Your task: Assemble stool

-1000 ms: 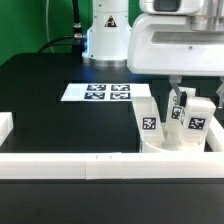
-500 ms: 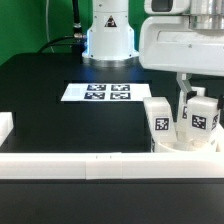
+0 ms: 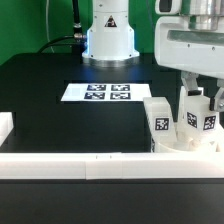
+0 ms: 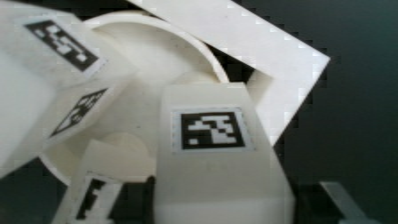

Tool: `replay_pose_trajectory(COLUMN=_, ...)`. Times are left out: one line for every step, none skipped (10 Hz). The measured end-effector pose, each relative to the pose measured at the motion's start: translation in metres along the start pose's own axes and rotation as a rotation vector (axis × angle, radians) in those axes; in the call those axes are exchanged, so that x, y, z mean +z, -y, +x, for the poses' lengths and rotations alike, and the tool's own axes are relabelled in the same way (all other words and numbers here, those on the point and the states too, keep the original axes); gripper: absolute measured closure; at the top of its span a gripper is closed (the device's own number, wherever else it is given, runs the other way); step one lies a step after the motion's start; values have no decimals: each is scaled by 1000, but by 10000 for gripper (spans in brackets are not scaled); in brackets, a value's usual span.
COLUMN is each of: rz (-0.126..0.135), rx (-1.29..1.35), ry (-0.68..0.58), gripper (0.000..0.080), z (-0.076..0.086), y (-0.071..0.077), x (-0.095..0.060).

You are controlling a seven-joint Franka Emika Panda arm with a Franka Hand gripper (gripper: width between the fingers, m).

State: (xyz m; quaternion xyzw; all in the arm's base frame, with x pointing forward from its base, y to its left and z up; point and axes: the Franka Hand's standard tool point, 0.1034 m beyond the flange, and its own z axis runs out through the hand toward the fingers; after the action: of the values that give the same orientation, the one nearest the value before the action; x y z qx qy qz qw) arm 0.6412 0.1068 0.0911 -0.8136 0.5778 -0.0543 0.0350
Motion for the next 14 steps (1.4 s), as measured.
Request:
replay_pose_trajectory(rz=13, rx=167, ry=6, gripper=462, z=-4, y=-2, x=-1)
replay_pose_trajectory(rz=28, rx=304, ry=17, gripper=462, z=-7, y=-3, x=-1)
replay_pose_trajectory(rz=43, rx=420, ry=28, gripper=462, z=-7, y=-3, x=0)
replay_pose_trajectory(rz=66, rx=565, ry=41, gripper=462, z=-7, y=-3, x=0)
replay_pose_trajectory(rz=88, rx=640, ry=45, gripper=462, z=-7, y=-3, x=1)
replay_pose_trajectory(rz=94, rx=724, ry=52, gripper=462, z=-7, y=-3, x=0)
replay_pose_trajectory(rz=103, rx=756, ry=61, gripper=462, z=-7, y=-4, x=0)
replay_pose_trajectory(rz=107, rx=818, ry=77, gripper=462, z=-7, y=-3, x=0)
replay_pose_trajectory(rz=109, rx=855, ry=92, gripper=462, z=-6, y=-4, x=0)
replay_pose_trajectory(rz=110, rx=896, ry=109, gripper=462, z=-5, y=-4, x=1)
replay_pose_trajectory(rz=115, rx=937, ry=125, gripper=462, z=-3, y=-5, x=2)
replay_pose_trajectory(rz=116, rx=961, ry=133, gripper=462, z=-3, y=-5, x=2)
replay_pose_trajectory(rz=117, rx=979, ry=140, gripper=462, z=-3, y=-4, x=2)
replay_pose_trajectory(rz=118, rx=992, ry=146, gripper=462, z=-4, y=-4, x=2)
